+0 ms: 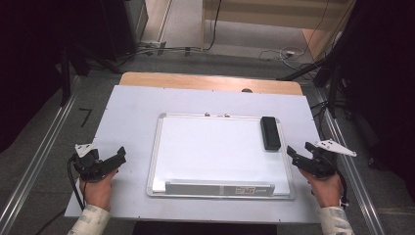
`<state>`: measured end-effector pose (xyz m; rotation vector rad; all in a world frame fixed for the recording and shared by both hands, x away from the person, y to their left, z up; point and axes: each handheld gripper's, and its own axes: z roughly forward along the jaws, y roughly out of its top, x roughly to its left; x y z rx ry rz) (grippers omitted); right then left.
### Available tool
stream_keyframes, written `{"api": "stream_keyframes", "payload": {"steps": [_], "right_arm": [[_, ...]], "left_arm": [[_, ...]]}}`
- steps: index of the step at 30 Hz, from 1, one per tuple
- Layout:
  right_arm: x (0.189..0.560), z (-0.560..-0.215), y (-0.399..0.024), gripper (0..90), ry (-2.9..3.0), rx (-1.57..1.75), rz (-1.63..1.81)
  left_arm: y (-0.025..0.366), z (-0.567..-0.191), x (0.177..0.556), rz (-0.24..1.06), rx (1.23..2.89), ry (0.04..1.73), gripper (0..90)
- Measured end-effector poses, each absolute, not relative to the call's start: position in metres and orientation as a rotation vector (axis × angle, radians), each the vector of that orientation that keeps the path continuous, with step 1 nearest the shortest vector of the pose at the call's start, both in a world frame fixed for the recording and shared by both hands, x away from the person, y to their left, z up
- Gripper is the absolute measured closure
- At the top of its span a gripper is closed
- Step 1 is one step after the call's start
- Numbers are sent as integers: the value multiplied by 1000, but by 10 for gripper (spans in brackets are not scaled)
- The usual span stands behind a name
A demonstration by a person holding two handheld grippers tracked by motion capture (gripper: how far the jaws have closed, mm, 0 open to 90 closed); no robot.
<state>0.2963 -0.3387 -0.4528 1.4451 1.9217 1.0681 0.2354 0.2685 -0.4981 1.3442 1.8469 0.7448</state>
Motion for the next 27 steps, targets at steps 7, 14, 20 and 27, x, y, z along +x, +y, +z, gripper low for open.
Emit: {"api": "stream_keyframes", "payload": {"steps": [7,14,20,27], "right_arm": [[291,-453,-344,245,1914,1449,1064],[286,-454,-352,245,1902,1470,1060],[281,-455,-360,245,1893,1481,1052],[278,-462,-369,217,1880,1504,1004]], "left_arm": [[268,-498,235,747,1346,1845,14],[268,-499,236,749,1347,1847,14],[268,-499,236,748,1347,1848,13],[266,-498,236,749,1343,1846,14]]}}
